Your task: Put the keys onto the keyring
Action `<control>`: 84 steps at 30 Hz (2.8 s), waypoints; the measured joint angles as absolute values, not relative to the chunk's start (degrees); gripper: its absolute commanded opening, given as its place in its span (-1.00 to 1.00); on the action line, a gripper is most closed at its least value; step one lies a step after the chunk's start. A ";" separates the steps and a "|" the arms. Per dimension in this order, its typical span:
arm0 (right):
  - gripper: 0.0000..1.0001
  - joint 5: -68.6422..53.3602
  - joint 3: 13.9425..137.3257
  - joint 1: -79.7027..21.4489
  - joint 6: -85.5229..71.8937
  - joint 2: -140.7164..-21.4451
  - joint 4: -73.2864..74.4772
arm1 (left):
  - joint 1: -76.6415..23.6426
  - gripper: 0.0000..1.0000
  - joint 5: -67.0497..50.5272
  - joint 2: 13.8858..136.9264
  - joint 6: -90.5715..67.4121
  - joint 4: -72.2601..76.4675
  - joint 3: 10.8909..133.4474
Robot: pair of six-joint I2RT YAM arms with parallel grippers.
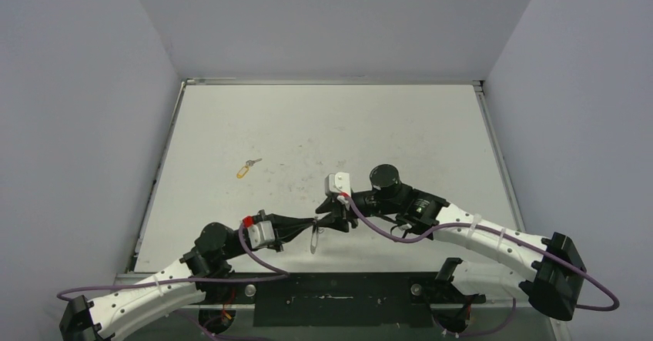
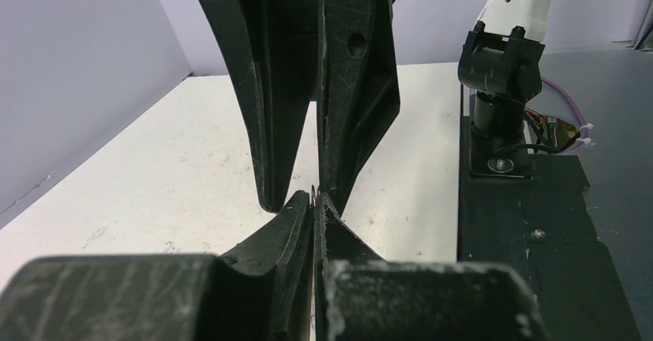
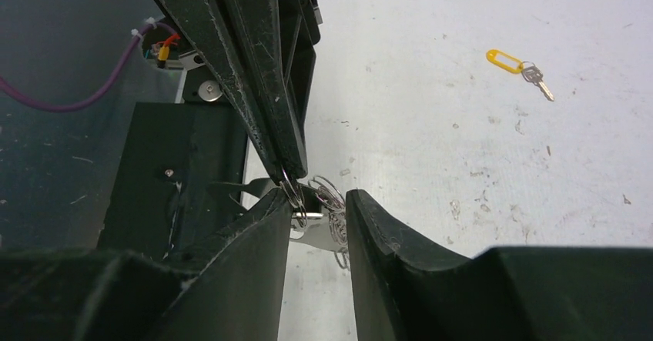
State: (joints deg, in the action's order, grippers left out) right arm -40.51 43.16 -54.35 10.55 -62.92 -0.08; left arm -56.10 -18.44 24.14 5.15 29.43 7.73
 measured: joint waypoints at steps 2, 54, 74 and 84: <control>-0.52 -40.97 43.16 -54.54 10.15 -63.59 -0.43 | -56.10 -1.00 -18.46 24.05 5.15 29.41 7.73; -1.00 -27.66 73.78 -60.10 17.28 -84.20 47.64 | -56.12 -0.83 -17.41 38.00 10.98 7.81 20.58; -0.60 -26.63 73.78 -60.27 16.84 -84.23 48.45 | -56.14 -1.00 -19.18 41.80 12.53 8.40 21.26; -0.13 -27.35 68.27 -57.41 15.51 -80.18 39.70 | -56.14 -1.00 -18.33 36.97 8.75 14.48 15.59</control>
